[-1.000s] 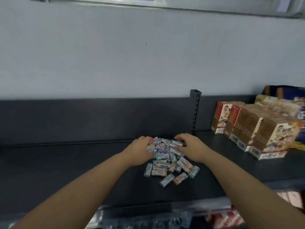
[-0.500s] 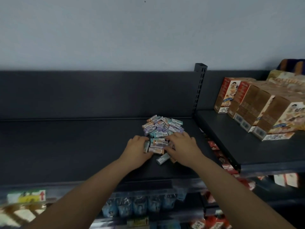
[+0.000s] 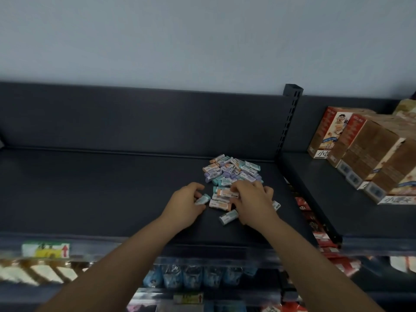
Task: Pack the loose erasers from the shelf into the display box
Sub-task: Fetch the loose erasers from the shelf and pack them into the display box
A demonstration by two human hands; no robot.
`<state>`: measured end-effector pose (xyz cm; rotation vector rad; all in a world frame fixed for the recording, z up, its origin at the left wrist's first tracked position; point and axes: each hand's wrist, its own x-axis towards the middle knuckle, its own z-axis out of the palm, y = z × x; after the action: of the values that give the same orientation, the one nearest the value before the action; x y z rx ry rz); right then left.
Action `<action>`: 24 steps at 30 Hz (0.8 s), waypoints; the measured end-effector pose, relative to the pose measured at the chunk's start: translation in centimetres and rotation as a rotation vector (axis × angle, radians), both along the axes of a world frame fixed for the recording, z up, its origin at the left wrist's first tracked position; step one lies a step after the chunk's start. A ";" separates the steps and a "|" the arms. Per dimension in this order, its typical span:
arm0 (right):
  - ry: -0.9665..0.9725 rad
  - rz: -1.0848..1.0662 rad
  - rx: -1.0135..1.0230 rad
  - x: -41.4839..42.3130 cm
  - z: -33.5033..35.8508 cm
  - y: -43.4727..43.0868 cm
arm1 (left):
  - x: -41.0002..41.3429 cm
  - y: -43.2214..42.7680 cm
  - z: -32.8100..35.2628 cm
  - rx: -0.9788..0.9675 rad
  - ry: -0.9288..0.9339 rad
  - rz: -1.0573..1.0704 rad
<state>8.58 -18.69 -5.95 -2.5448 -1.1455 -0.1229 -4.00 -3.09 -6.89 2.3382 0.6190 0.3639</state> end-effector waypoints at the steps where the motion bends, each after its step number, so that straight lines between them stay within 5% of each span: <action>1: 0.007 -0.006 0.028 -0.1 0.0 0.0 | -0.2 0.1 0.0 -0.007 -0.011 0.005; 9: 0.040 -0.035 0.133 0.0 0.2 -1.4 | -1.5 1.3 0.0 -0.005 -0.062 -0.087; 24: -0.033 0.105 -0.253 0.8 1.6 3.1 | -2.0 2.1 -0.4 -0.062 -0.053 -0.127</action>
<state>9.40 -15.55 -4.31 -2.6999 -1.3840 0.0068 -6.02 -1.03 -7.25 2.2874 0.4473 0.3418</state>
